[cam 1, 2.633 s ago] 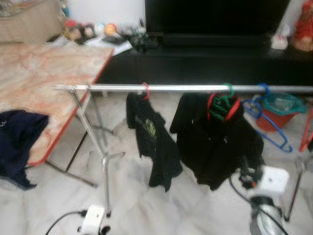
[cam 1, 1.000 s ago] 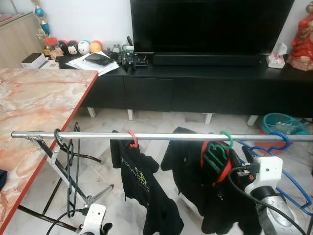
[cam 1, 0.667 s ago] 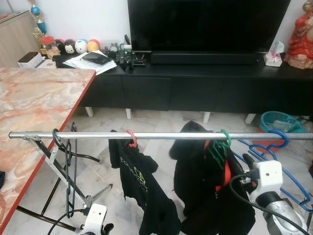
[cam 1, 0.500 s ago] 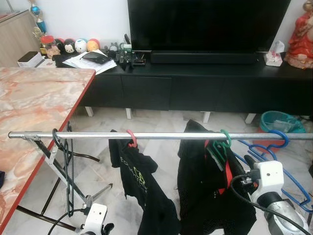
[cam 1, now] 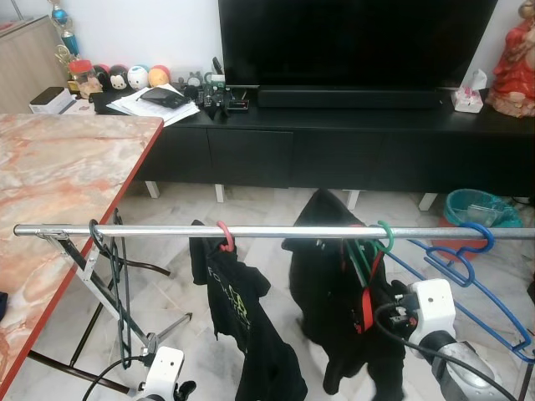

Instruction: Hang hanger

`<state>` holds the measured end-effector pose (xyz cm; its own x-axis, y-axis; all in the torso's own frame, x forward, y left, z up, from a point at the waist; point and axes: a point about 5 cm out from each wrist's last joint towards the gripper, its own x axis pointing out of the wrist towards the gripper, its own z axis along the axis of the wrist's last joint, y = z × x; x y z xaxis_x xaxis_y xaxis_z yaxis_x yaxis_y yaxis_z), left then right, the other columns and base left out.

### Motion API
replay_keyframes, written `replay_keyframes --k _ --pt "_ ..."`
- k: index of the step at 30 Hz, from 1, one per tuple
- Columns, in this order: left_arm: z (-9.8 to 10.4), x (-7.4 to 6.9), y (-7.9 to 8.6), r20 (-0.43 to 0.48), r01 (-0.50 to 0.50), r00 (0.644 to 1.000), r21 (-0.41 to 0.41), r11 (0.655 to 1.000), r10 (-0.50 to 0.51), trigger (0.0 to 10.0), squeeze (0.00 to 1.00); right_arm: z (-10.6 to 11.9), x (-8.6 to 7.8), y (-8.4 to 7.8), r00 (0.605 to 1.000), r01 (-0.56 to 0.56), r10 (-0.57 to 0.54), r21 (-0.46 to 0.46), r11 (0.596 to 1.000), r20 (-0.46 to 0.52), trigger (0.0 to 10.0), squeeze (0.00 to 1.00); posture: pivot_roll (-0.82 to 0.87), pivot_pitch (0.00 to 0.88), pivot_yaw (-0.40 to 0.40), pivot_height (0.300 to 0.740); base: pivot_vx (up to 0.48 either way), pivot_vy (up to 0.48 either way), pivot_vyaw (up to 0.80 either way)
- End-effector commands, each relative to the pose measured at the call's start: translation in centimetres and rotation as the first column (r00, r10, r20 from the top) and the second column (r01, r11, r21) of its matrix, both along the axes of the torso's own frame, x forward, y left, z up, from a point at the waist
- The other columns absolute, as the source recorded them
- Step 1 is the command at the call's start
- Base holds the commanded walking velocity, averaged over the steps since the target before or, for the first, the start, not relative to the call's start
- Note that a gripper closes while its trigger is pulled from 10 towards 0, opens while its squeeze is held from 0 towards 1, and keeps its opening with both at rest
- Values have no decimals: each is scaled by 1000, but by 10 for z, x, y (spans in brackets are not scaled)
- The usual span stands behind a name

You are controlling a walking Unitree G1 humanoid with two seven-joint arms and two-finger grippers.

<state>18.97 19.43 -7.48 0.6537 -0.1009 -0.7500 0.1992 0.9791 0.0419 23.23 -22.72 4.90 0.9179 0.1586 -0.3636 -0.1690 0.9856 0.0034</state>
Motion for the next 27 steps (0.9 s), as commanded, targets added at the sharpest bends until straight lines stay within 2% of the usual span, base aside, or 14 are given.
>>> replay_keyframes --k 1,5,10,14,21,22,23,27 --pt "-1 -1 3 -16 -13 1000 5 1000 13 10000 0 1 4 -3 1000 5 -5 11 1000 3 10000 0 -243 0 36 740 0 0 0" --pt "-1 -2 3 -15 -17 1000 2 1000 17 10000 0 11 13 -7 999 21 -21 12 1000 50 10000 0 -236 0 33 740 0 0 0" --pt "-1 -2 3 -18 -16 1000 1 1000 16 10000 0 24 16 -13 992 69 -71 26 997 108 10000 0 -242 0 38 740 0 0 0" --pt "-1 -2 4 -20 -11 1000 0 1000 11 10000 0 34 13 -15 987 88 -97 68 994 131 10000 0 -245 0 40 740 0 0 0" --pt "-1 -1 4 -18 -12 1000 4 1000 12 10000 0 37 4 -12 994 41 -43 26 999 95 10000 0 -245 0 41 740 0 0 0" --pt "-1 -1 4 -18 -11 1000 4 1000 11 10000 0 38 3 -13 995 37 -39 20 999 88 10000 725 -245 0 41 740 0 0 0" --pt "-1 -1 4 -19 -11 1000 4 1000 11 10000 0 40 0 -15 997 29 -30 14 999 76 10000 1000 -250 0 42 740 0 0 0" --pt "0 -1 4 -22 -10 1000 2 1000 10 10000 0 45 -3 -19 999 -10 11 -26 1000 47 10000 1000 -253 0 44 740 0 0 0"
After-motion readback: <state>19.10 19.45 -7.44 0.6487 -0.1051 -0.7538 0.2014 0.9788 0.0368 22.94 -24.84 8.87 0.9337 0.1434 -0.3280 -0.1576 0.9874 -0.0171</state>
